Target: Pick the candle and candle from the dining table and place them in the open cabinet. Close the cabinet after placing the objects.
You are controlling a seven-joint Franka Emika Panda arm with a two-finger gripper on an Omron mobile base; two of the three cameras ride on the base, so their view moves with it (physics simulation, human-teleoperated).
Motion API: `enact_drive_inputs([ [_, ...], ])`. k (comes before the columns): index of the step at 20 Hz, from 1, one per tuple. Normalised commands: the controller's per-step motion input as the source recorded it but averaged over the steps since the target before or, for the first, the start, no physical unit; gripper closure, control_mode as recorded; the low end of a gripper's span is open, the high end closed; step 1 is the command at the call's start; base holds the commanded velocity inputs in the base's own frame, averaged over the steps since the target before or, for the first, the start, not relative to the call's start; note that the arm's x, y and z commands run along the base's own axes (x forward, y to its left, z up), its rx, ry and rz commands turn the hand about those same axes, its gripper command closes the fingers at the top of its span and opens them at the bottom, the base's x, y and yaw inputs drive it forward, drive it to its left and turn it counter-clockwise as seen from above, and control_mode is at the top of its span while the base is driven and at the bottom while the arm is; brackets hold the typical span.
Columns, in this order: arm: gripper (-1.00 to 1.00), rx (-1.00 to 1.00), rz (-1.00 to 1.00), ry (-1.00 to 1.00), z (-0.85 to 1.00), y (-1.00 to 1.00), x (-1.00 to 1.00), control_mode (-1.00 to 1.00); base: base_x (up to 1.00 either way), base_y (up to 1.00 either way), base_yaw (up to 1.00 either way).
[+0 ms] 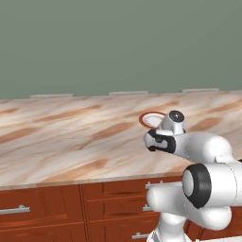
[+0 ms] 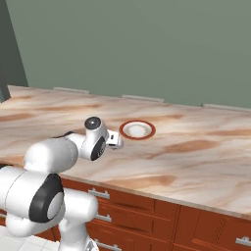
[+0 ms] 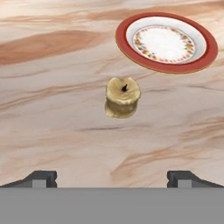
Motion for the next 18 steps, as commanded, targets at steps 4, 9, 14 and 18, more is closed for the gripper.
enact_drive_inputs([
  [4,-1.0,0.0,0.0,0.0,-0.06,0.0,0.29,-1.0,0.0,0.0,0.0],
  [9,-1.0,0.0,0.0,0.0,-0.06,0.0,0.26,-1.0,0.0,0.0,0.0],
  [14,-1.0,0.0,0.0,0.0,-0.2,0.0,0.24,-1.0,0.0,0.0,0.0],
  [18,-1.0,0.0,0.0,0.0,-0.25,0.0,0.22,-1.0,0.0,0.0,0.0],
])
